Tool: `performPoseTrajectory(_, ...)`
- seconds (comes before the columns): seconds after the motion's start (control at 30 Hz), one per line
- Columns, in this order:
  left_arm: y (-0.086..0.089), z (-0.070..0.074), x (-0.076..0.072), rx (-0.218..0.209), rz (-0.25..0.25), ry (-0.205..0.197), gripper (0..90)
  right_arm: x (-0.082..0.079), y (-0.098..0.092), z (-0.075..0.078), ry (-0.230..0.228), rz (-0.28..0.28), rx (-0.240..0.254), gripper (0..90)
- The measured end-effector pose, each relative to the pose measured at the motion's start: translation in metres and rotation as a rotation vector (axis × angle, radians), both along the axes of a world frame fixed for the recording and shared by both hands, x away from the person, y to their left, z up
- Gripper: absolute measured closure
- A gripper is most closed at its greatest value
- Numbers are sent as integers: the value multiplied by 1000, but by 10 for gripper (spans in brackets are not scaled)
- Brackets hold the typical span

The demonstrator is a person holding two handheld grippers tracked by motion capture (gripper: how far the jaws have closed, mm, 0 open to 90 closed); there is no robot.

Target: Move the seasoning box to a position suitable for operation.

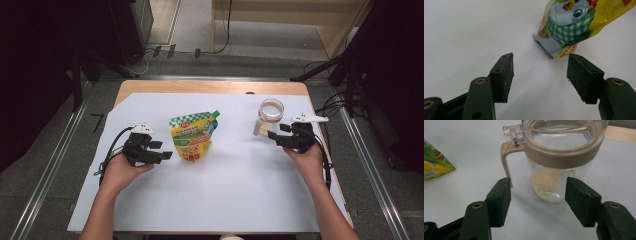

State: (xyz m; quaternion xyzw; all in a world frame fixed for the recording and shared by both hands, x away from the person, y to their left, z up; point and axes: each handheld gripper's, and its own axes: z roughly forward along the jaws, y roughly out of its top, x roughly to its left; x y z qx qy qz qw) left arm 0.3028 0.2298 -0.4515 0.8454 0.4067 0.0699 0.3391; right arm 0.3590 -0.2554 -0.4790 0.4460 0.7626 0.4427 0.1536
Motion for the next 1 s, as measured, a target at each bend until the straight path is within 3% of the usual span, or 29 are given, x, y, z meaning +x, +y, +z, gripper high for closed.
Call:
performPoseTrajectory(0.1, 0, -1, -2, 0, 6, -1, 392, 13, 0, -1, -11, -20, -30, 317)
performPoseTrajectory(0.3, 0, -3, -3, 9, 5, 7, 392, 26, -2, -8, -13, -24, -3, 235)
performPoseTrajectory(0.5, -1, -4, -4, 12, 4, 14, 392, 33, 8, -19, -38, -36, -43, 141)
performPoseTrajectory(0.57, -1, -3, -5, 14, 5, 13, 391, 34, 8, -21, -37, -39, -28, 134)
performPoseTrajectory(0.6, -1, -4, -6, 11, 4, 11, 391, 39, 7, -23, -35, -43, 12, 132)
performPoseTrajectory(0.7, -1, -4, -6, 13, 3, 18, 391, 44, 6, -29, -26, -45, 61, 121)
performPoseTrajectory(1.0, -2, -6, -8, 21, 3, 23, 391, 54, 16, -37, -68, -66, 58, 85)
